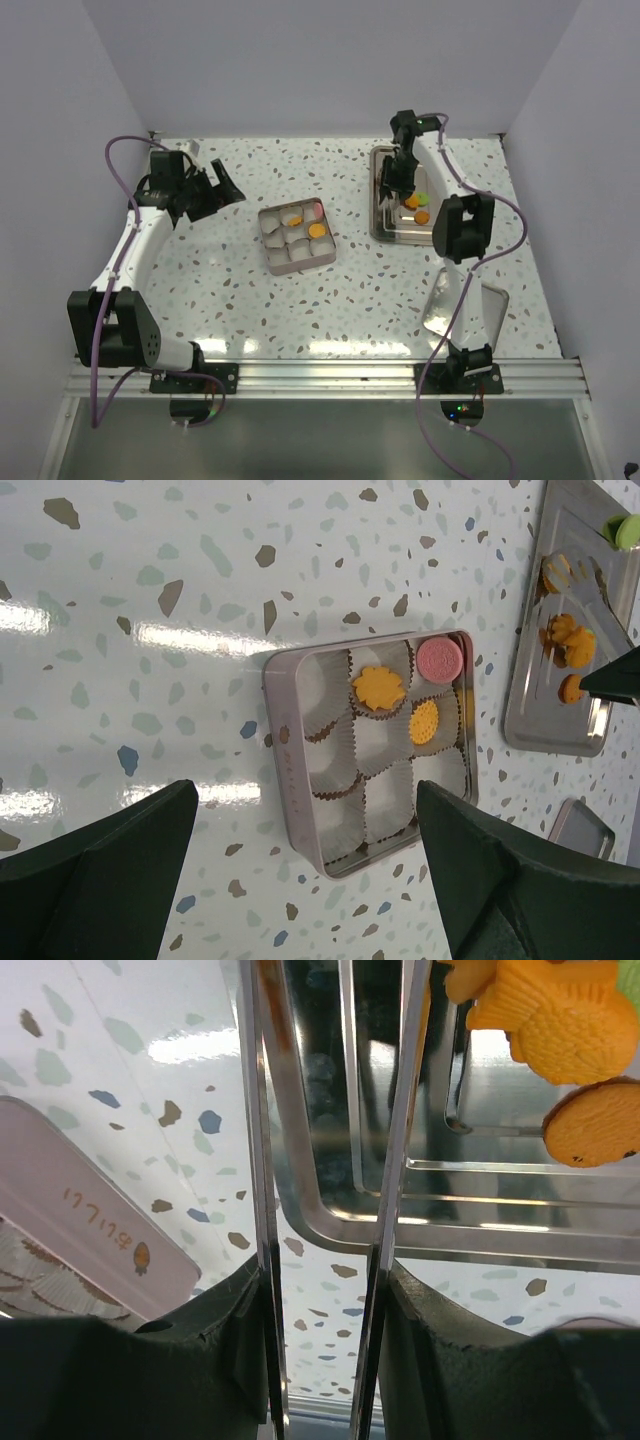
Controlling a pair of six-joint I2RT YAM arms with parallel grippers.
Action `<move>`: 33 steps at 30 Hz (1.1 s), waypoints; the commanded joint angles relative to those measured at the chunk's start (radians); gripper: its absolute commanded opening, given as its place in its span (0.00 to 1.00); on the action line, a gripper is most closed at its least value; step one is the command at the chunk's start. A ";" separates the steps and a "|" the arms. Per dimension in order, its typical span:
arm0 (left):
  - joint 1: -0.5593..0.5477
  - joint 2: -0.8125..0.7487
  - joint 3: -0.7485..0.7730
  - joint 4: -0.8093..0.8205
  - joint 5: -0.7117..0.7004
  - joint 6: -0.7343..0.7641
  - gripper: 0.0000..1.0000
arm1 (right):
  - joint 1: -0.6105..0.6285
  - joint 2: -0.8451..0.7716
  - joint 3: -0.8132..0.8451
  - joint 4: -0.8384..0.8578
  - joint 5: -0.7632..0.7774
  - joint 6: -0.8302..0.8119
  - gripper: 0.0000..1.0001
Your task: Pack the cookies
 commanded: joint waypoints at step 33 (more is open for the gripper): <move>-0.010 -0.053 0.006 0.037 0.020 -0.017 0.97 | 0.443 -0.461 -0.293 0.061 -0.248 0.162 0.33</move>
